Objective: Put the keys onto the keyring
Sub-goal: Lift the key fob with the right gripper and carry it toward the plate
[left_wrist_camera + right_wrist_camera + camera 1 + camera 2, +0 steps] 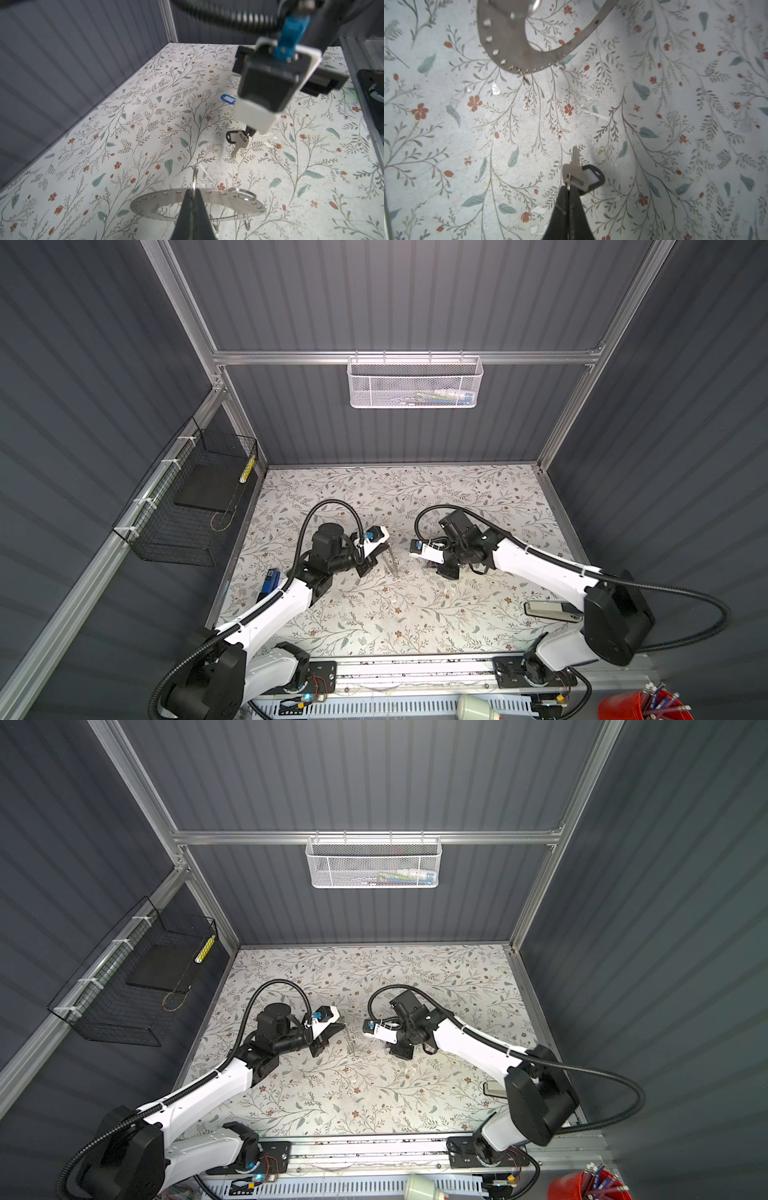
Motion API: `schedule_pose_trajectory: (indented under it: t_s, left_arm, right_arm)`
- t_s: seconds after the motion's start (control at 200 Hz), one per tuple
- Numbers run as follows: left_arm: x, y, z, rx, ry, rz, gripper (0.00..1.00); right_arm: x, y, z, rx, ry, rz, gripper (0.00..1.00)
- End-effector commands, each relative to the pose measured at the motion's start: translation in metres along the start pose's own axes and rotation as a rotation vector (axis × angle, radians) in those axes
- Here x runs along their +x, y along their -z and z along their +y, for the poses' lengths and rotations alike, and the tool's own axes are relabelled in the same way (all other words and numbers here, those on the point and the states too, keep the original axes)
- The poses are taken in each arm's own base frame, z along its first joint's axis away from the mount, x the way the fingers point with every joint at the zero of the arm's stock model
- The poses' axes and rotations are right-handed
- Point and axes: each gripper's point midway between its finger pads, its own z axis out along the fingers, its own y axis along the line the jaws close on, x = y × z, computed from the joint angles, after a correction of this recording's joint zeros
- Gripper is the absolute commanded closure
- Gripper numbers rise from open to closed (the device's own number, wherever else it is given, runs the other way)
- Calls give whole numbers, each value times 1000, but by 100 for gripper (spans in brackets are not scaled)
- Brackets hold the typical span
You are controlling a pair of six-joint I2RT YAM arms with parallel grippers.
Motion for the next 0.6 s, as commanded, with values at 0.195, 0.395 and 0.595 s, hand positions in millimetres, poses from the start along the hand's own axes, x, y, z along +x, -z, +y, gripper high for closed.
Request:
schedule_pose_trajectory:
  t_s: [0.195,0.395,0.595]
  left_arm:
    - [-54,15,-17,16,-292,-157,100]
    - [-84,19,-22,-21,-346,-185,100]
    - [-104,17,-35,-4,-346,-196,100]
  right_arm:
    - [-37,56,34,-26,-223,-272,100]
    - [-57,78,43,6,-277,-448,100]
    - [-77,103,41,23,-336,-611,100]
